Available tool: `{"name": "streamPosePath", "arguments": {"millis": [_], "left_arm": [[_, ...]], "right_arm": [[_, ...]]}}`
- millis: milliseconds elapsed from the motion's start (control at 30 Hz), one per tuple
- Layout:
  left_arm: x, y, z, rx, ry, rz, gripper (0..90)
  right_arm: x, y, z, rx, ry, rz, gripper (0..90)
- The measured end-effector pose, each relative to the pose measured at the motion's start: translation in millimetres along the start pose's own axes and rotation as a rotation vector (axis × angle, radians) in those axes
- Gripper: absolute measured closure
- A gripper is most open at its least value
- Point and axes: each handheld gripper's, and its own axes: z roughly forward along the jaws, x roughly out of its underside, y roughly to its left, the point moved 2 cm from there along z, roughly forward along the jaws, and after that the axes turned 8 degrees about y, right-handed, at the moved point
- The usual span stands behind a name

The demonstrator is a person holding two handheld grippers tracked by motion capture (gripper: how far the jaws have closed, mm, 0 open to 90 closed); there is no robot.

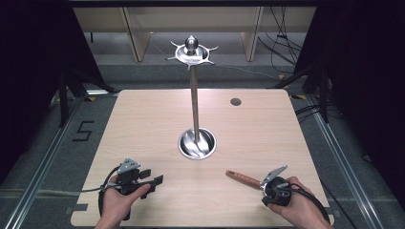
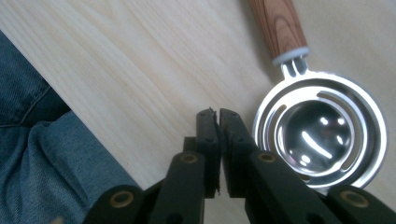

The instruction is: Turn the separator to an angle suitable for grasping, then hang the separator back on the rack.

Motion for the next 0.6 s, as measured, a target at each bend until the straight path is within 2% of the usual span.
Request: {"name": "streamPosePath", "arguments": {"millis": [67,133,233,267,367,400,533,567,600], "left_arm": [[-0.6,-0.4,0.4,-0.003,0.002,0.005,39.3],[-0.2,-0.5,1.5,0.003,0.003,-0.001,39.3],[0.7,-0.1,0.7,-0.003,0.009,0.005,39.2],[0.7,-0.8,-0.2,0.003,0.006,0.000,39.2],[0.6,-1.2,-1.8,0.004,0.008,0.005,39.2],[0.6,-1.3,-1.9,0.006,0.009,0.006,39.2],[0.3,-1.1,-0.7,0.002,0.002,0.010,39.2],[0.5,-1.4,-0.4,0.007,-0.005,0.002,39.2],[0.5,-1.2,-1.5,0.000,0.011,0.001,39.1]], "right_arm": [[-0.3,-0.9,-3.0,0.017,-0.017,-0.016,83.7],[0.6,-0.1,-6.1,0.017,-0.024,0.010,82.6],[1.2,-5.1,-8.0,0.039,-0.051,0.008,80.2],[2.0,-3.3,-9.4,0.021,-0.048,0.036,80.0],[1.3,-7.7,-11.5,0.047,-0.070,0.024,78.9],[1.0,-7.4,-13.8,0.047,-0.069,0.035,76.7],[-0.3,-7.8,-16.7,0.052,-0.088,0.016,72.9],[-1.1,-9.5,-16.9,0.060,-0.088,-0.005,71.5],[-2.1,-10.0,-17.6,0.061,-0.081,-0.007,69.7]]}}
